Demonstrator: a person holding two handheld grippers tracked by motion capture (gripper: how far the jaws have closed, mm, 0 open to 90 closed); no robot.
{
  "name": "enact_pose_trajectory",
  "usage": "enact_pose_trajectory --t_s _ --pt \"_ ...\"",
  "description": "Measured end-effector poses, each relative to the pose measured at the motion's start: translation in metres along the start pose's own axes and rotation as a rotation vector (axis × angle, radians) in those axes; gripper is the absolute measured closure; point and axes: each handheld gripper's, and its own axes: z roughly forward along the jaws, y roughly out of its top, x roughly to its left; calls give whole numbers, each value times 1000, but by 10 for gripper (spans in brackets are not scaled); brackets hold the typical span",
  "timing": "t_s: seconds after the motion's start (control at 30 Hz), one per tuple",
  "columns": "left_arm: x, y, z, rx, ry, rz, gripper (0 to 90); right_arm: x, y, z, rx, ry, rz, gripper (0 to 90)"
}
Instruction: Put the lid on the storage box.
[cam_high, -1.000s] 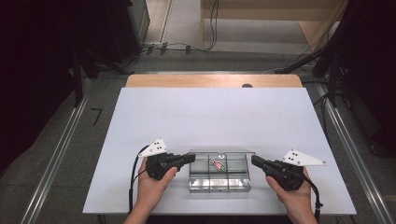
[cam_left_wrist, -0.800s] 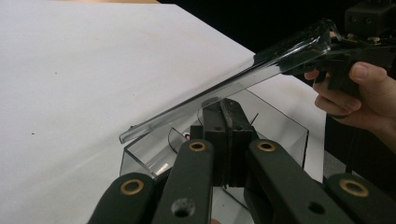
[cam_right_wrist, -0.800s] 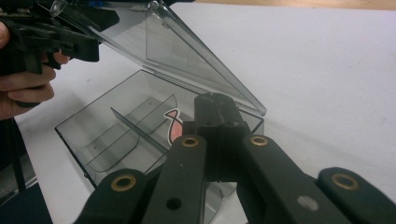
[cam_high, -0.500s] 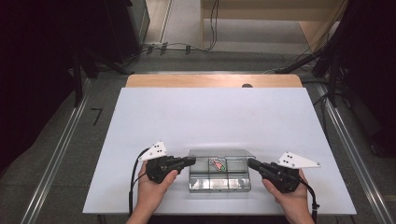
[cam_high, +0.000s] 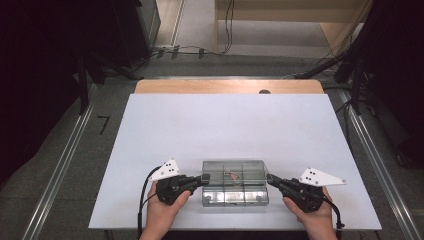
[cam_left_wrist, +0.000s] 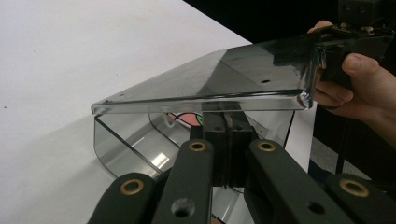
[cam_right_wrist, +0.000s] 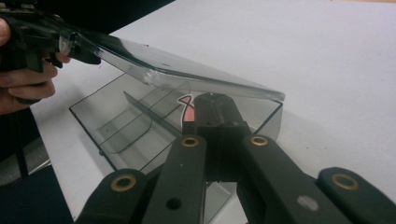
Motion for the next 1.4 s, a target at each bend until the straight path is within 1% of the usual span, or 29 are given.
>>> enact_pose_trajectory --t_s 0.17,0.43,0.63,0.7,0.77,0.83,0.97,1.1,1.2,1.27,1.4 --pt "-2 -4 -1 0 -1 -1 898 3 -4 -4 -2 1 -2 881" --pt "-3 -11 -6 12 13 -1 898 3 -11 -6 2 8 2 880" --pt "-3 -16 -9 21 18 -8 898 4 -15 -4 18 17 -5 880" --pt "-2 -18 -12 20 19 -13 898 4 -15 -4 17 18 -5 880" --pt "-1 -20 -14 20 29 -20 898 3 -16 -4 20 20 -5 880" --pt "0 -21 -15 24 27 -28 898 2 -18 -4 28 21 -12 880" --pt "1 -23 -13 34 21 -35 898 1 -20 -2 35 20 -16 880" --pt "2 -25 -11 49 28 -17 898 0 -22 -1 47 9 -23 880" --pt "3 -26 -10 52 24 -22 898 -1 -24 -1 49 12 -21 879" --pt "4 -28 -9 64 20 -25 897 -1 -25 -1 56 7 -19 878" --pt "5 -28 -9 60 14 -33 897 -2 -26 -2 59 1 -19 877"
